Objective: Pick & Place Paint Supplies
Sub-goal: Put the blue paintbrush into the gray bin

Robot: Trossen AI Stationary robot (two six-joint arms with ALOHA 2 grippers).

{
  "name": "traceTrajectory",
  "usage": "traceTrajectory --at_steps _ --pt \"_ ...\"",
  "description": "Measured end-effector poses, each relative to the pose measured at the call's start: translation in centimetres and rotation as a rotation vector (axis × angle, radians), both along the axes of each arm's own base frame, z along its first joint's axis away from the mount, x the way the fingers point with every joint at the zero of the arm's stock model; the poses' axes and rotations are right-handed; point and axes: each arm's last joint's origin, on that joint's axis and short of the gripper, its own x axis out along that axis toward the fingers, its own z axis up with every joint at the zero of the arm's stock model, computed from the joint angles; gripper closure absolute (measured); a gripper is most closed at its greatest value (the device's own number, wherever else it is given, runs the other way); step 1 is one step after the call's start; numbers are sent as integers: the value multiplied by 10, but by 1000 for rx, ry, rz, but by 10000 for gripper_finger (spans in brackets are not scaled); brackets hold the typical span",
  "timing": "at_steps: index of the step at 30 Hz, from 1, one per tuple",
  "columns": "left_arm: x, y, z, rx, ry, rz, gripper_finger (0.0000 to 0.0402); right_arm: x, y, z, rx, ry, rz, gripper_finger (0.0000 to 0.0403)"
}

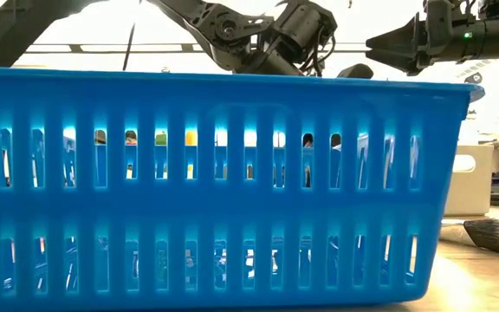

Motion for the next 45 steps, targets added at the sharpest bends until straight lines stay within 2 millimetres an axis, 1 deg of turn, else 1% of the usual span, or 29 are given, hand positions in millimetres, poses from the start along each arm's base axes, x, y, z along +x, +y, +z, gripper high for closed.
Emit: traceTrajectory --at_steps 7,13,18,25,27,32,45 --pt "-1 -1 -1 -80 -8 18 401 0 0 0 1 0 0 125" --pt "-1 -1 -1 -69 -2 9 401 0 0 0 0 0 0 125" --pt "1 -1 1 0 -13 -27 401 0 0 0 -1 0 0 125" --pt "6 -2 8 3 -100 -31 401 0 0 0 1 -1 1 125" --pt "6 -4 9 -15 -118 -23 401 0 0 0 -1 0 0 125" --pt "6 -11 7 -126 -132 12 401 0 0 0 -1 0 0 125" --pt "1 -11 0 -196 -56 54 401 0 0 0 -1 1 0 125"
